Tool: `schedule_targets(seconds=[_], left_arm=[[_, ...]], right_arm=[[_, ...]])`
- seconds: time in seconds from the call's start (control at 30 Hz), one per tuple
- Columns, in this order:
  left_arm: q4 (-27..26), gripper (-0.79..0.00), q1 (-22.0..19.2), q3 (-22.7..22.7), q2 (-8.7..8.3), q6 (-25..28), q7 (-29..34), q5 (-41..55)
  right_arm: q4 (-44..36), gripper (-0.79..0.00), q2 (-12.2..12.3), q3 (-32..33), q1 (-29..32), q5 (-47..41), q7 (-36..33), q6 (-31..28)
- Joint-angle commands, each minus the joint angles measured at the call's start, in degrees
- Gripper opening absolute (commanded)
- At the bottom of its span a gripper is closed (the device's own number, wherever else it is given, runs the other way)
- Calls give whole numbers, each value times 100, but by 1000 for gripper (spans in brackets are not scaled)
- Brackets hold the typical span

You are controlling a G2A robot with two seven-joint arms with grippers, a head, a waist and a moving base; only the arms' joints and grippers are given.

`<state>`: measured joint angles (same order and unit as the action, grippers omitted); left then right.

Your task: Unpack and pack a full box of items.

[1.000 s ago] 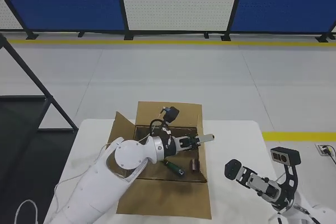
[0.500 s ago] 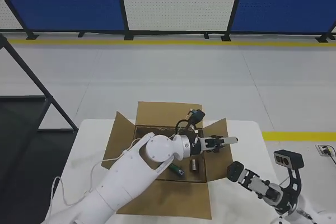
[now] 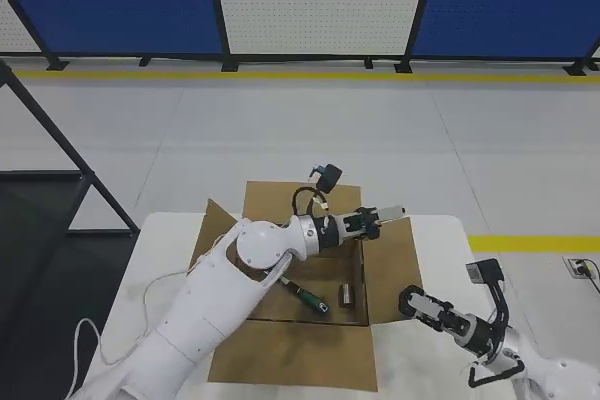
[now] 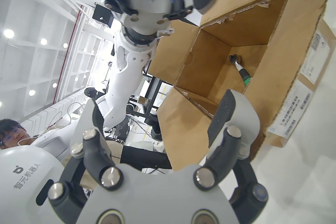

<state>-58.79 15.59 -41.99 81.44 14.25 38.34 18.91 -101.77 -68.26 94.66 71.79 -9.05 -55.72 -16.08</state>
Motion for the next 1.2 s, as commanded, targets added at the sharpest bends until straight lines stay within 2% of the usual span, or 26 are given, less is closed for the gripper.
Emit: schedule_targets(seconds=[0.0, 0.13, 0.2, 0.23, 0.27, 0.4, 0.5, 0.6, 0.77, 1.0, 1.1, 1.17], left_arm=[[-433, 0, 170, -373, -162, -34, 0, -279], [-1536, 0, 774, -1229, -525, -260, -48, -1049], [-2426, 0, 1365, -1932, -759, -488, -18, -1480], [-2682, 0, 1554, -2140, -818, -553, -4, -1570], [-3175, 0, 1933, -2556, -924, -670, 28, -1701], [-4300, 0, 2947, -3715, -1149, -843, 85, -1885], [-4887, 0, 3632, -4447, -1250, -889, 18, -1929], [-5229, 0, 4211, -5076, -1314, -852, -68, -1842], [-5544, 0, 4990, -5853, -1365, -734, -283, -1578], [-5638, 0, 5580, -6557, -1401, -374, -361, -985], [-5646, 0, 5813, -6872, -1414, -205, -427, -816], [-5625, 0, 5993, -7096, -1421, -106, -473, -658]], right_arm=[[11, 0, 15, 2, 1, 65, 70, 69], [104, 0, 42, -26, -64, 224, 172, 251], [197, 0, 61, -26, -105, 273, 195, 332], [222, 0, 67, -27, -111, 274, 190, 348], [275, 0, 78, -25, -119, 264, 164, 370], [368, 0, 110, -34, -116, 289, 138, 407], [401, 0, 131, -78, -104, 305, 99, 426], [452, 0, 148, -140, -105, 308, 71, 440], [461, 0, 169, -232, -130, 307, 147, 441], [-65, 0, 165, -448, -382, 355, 585, 284], [-229, 0, 156, -738, -725, 474, 607, 348], [-264, 0, 153, -1131, -1132, 884, 376, 473]])
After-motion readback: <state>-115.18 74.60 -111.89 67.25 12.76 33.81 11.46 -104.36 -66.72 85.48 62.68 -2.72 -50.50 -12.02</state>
